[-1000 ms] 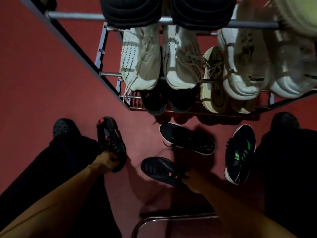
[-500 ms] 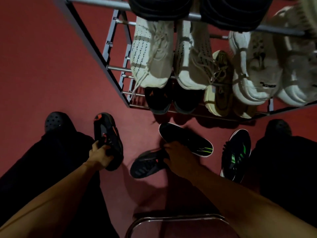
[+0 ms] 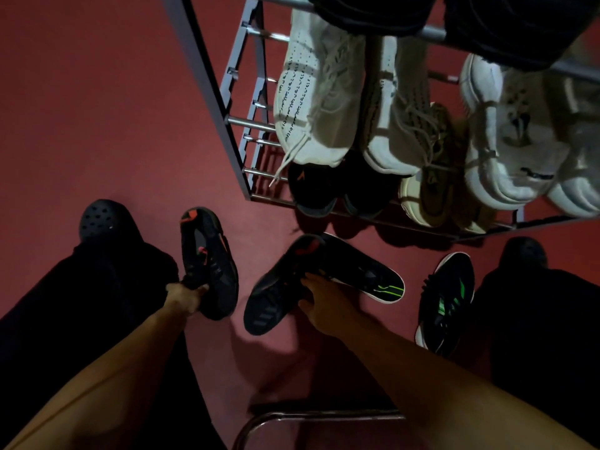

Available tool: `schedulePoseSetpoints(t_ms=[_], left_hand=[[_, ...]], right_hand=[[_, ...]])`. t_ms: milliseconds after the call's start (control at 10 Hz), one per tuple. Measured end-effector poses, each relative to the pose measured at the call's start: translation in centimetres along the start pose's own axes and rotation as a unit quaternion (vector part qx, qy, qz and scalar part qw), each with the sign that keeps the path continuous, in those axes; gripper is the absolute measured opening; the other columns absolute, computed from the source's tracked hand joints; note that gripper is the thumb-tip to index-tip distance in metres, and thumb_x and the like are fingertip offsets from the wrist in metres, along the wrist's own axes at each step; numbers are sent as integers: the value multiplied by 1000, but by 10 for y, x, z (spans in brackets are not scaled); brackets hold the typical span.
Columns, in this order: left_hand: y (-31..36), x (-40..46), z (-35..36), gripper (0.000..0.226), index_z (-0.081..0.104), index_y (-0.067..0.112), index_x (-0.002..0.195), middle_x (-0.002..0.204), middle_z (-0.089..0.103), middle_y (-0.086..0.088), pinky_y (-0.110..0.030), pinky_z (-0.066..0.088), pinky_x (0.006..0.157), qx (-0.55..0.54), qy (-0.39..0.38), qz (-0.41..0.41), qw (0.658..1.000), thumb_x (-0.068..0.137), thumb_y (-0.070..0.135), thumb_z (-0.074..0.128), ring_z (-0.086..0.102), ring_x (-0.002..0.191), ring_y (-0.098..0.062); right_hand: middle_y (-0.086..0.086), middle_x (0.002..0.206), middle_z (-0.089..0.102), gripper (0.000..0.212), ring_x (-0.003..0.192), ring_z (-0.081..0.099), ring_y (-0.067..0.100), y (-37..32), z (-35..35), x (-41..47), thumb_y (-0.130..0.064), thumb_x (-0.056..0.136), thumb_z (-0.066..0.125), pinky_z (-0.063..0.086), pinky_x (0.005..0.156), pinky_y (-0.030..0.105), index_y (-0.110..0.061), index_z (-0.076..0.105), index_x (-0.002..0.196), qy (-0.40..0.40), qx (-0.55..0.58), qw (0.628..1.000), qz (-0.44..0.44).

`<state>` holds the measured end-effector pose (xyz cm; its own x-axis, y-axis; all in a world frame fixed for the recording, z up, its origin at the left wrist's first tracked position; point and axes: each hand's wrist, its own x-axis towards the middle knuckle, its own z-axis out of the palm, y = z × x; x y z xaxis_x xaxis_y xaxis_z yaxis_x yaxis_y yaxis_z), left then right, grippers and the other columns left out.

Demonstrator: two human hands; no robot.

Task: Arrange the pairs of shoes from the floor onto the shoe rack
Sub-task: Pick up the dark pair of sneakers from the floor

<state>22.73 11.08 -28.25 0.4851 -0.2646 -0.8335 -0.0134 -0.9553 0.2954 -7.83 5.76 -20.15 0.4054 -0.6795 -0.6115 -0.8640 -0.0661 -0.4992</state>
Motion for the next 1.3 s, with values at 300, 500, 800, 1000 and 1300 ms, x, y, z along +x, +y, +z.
schedulePoseSetpoints(t_ms=[300, 500, 800, 1000, 1300], left_hand=[[-8, 15, 9, 30, 63, -10, 110, 114, 66, -31, -43, 52, 88, 92, 49, 49, 993, 94, 14, 67, 64, 109, -47], [-1, -3, -17, 22, 49, 6, 83, 79, 61, -18, -43, 57, 68, 53, -58, 157, 984, 93, 12, 68, 64, 73, -28], [43, -86, -27, 15, 51, 8, 90, 81, 57, -10, -24, 60, 74, 65, -351, 151, 922, 95, 2, 64, 66, 79, -13], [30, -119, 4, 37, 55, -5, 107, 111, 63, -18, -41, 55, 97, 28, -418, 133, 898, 86, 17, 77, 65, 106, -26], [30, -137, 56, 25, 50, 10, 77, 66, 48, -8, -30, 44, 63, 46, -391, 195, 898, 91, 8, 70, 48, 62, -19]], right_hand=[[11, 137, 54, 41, 126, 52, 26, -9, 15, 7, -21, 94, 61, 39, 109, 38, -8, 54, 132, 1, 201, 972, 123], [11, 129, 60, 40, 118, 57, 26, -36, 12, 11, -23, 90, 67, 43, 95, 28, -7, 59, 126, 4, 283, 946, 158], [2, 116, 68, 60, 101, 67, 22, -62, 8, -21, -44, 74, 78, 56, 85, 39, -13, 60, 123, -1, 459, 869, 185], [-2, 92, 73, 57, 77, 68, 14, -21, 9, -67, -61, 67, 79, 54, 71, 31, -20, 71, 106, -140, 537, 791, 257], [10, 120, 69, 90, 114, 63, 33, 15, 18, -88, -39, 44, 96, 48, 100, 54, -13, 64, 123, -40, 680, 679, 274]])
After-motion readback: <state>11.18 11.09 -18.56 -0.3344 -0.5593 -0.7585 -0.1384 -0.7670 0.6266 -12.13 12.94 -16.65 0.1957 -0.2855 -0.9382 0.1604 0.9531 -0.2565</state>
